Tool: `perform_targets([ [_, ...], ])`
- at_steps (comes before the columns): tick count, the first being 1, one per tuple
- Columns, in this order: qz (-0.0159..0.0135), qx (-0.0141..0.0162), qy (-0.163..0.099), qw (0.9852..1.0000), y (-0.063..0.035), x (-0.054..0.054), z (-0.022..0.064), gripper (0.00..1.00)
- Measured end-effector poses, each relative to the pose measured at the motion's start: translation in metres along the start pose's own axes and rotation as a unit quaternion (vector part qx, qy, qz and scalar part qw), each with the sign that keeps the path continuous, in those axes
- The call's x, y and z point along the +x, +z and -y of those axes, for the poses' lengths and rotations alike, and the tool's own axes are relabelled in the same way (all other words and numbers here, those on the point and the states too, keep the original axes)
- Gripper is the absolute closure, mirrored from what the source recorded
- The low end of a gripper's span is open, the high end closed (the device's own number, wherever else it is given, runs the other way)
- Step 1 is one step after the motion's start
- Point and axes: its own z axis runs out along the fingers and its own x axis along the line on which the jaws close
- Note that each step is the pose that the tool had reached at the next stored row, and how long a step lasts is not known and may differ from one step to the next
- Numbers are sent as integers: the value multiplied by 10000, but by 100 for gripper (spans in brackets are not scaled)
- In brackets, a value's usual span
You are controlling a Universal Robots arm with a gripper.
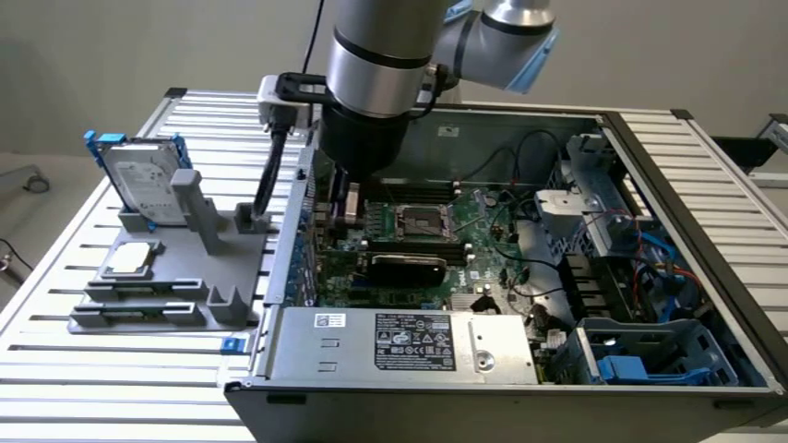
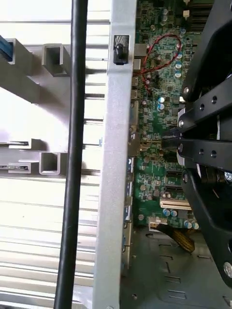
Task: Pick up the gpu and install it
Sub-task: 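Press down on the gpu until it lock into place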
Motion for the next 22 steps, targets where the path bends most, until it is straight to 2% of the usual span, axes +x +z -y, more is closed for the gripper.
perform_targets([
  [5,-62,-87,-4,9999,16,-5,-80,89],
  [7,-79,-109,-4,9999,19,-6,-94,89],
  [14,-126,-116,5,9999,20,-16,-97,89],
  [22,-150,-120,11,9998,20,-39,-98,89],
])
